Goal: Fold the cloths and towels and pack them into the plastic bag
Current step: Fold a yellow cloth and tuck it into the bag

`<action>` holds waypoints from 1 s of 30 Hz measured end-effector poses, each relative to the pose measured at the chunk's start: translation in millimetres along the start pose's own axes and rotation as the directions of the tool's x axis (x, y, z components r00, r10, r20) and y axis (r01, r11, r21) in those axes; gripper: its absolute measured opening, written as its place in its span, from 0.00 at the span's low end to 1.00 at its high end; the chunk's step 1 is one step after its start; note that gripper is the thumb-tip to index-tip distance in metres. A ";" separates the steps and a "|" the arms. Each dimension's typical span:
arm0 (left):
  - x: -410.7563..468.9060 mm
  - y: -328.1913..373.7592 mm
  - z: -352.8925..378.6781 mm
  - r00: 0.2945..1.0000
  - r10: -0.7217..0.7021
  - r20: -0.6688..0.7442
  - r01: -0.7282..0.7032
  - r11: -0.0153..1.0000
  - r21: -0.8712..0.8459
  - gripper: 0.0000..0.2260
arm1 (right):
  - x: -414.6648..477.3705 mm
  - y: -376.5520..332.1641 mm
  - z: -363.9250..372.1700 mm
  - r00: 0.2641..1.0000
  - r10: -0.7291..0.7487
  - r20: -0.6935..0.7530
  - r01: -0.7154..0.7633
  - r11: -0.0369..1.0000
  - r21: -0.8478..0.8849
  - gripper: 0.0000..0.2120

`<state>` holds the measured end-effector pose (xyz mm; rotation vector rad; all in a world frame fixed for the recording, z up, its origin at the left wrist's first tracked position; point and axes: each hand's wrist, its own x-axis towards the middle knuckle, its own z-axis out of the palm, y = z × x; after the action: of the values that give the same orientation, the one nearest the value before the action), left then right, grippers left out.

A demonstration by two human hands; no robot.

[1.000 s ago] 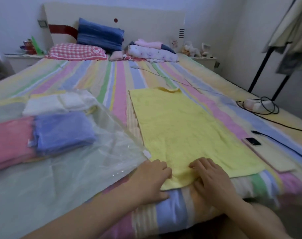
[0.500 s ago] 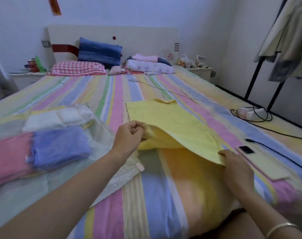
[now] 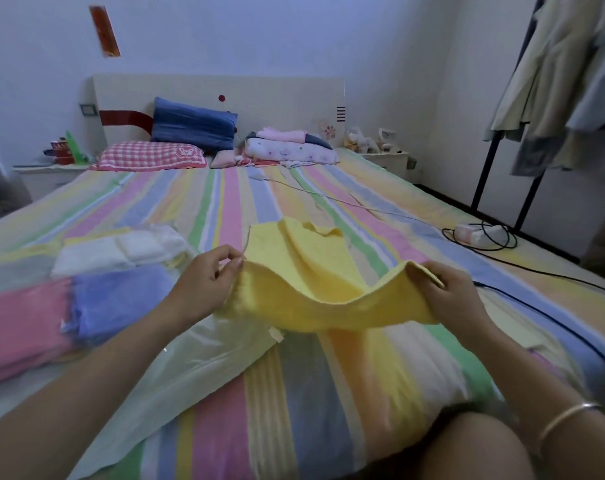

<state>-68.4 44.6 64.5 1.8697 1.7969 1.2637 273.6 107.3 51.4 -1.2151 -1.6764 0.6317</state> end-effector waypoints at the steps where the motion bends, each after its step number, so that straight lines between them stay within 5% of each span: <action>1: -4.1 2.7 -3.0 0.998 -0.024 0.066 0.023 1.000 0.018 0.09 | -2.3 -4.3 -4.2 0.997 0.048 0.068 -0.047 0.999 -0.006 0.12; 3: -11.3 10.6 -11.8 0.939 -0.143 0.313 0.138 0.990 0.039 0.09 | -6.7 -18.3 -17.4 0.940 0.196 0.281 -0.179 0.980 -0.085 0.11; 5: -17.3 18.3 -23.4 0.700 -0.259 0.666 0.267 0.959 0.092 0.11 | -8.9 -29.1 -33.8 0.771 0.372 0.516 -0.263 0.925 -0.274 0.09; 7: -18.4 22.3 -32.5 0.424 -0.261 0.867 0.326 0.937 0.122 0.13 | -7.1 -33.7 -42.9 0.547 0.492 0.677 -0.248 0.868 -0.431 0.08; 9: -16.0 23.1 -36.1 0.320 -0.268 0.909 0.325 0.932 0.160 0.15 | -3.3 -32.5 -42.7 0.432 0.524 0.734 -0.210 0.850 -0.482 0.08; 10: -13.9 21.4 -34.2 0.342 -0.307 0.888 0.323 0.926 0.196 0.15 | -0.4 -29.5 -38.7 0.426 0.522 0.739 -0.221 0.852 -0.475 0.09; 12: -4.2 7.3 -24.4 0.531 -0.431 0.729 0.342 0.897 0.281 0.13 | 7.6 -20.3 -25.4 0.481 0.509 0.714 -0.287 0.861 -0.420 0.11; 14: 13.5 -18.0 -10.8 0.764 -0.484 0.428 0.377 0.872 0.313 0.13 | 22.2 -3.5 -6.5 0.625 0.473 0.622 -0.289 0.880 -0.378 0.12; 16: 33.1 -39.2 2.3 0.886 -0.429 0.176 0.375 0.886 0.272 0.13 | 40.7 15.8 14.4 0.760 0.423 0.494 -0.255 0.893 -0.372 0.11; 20: 79.6 -66.2 26.6 0.935 -0.351 -0.044 0.351 0.903 0.248 0.09 | 88.1 53.0 58.1 0.900 0.324 0.292 -0.221 0.915 -0.337 0.16; 24: 132.2 -97.7 49.6 0.945 -0.292 -0.146 0.323 0.903 0.282 0.09 | 141.6 78.7 95.9 0.947 0.257 0.191 -0.187 0.928 -0.322 0.18; 30: 205.1 -160.5 75.8 0.934 -0.291 -0.206 0.348 0.869 0.351 0.08 | 212.8 122.4 147.4 0.911 0.237 0.339 -0.093 0.916 -0.391 0.13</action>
<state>-152.5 291.3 -10.7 1.5787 2.4614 1.0038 180.2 365.6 -29.4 -1.5962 -2.0983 0.7141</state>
